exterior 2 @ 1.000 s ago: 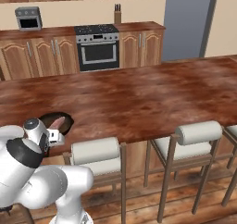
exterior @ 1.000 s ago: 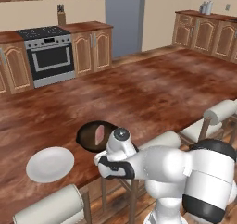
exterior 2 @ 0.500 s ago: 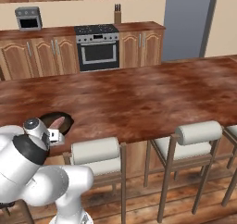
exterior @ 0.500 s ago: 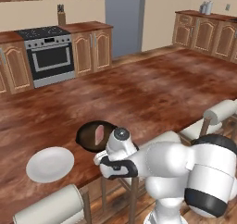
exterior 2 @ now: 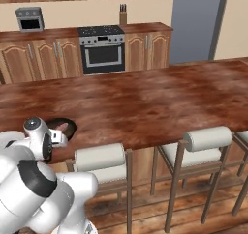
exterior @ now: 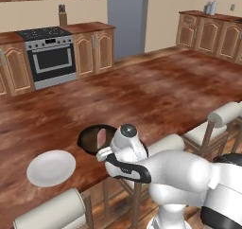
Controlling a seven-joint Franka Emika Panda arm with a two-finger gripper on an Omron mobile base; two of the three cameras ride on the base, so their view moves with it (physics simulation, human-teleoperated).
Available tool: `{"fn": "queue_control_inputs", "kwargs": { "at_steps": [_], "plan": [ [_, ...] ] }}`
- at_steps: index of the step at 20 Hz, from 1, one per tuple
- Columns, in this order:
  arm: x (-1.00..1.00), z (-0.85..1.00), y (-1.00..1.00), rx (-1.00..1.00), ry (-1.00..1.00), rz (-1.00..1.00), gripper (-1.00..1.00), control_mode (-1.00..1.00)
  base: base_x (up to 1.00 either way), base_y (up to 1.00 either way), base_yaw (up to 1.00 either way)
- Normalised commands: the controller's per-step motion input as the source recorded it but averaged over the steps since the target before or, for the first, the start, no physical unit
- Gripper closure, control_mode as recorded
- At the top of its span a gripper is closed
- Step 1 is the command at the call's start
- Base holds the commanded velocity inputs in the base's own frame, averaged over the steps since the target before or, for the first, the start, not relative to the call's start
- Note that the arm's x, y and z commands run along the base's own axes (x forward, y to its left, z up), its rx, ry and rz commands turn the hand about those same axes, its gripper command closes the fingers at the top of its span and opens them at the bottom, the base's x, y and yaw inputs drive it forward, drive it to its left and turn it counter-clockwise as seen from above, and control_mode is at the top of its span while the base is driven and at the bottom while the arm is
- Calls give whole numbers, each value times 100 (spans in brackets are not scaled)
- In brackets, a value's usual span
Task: Pick up the pan with the steak in it and place it on the dining table. Then place the steak on the plate.
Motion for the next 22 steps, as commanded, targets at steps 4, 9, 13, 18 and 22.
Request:
{"fn": "queue_control_inputs", "kwargs": {
  "at_steps": [4, 9, 13, 18, 22],
  "plan": [
    [11, 52, 1, 3, 0, -6, -100, -100, 0, 0, 0],
    [43, 30, 14, 2, 0, -9, -100, -100, 0, 0, 0],
    [60, 16, 24, 1, 2, -11, -100, -100, 0, 0, 0],
    [48, 24, 28, 0, 1, -13, -100, -100, 0, 0, 0],
    [29, 32, 16, 0, 3, -8, -100, -100, 0, 0, 0]
  ]
}}
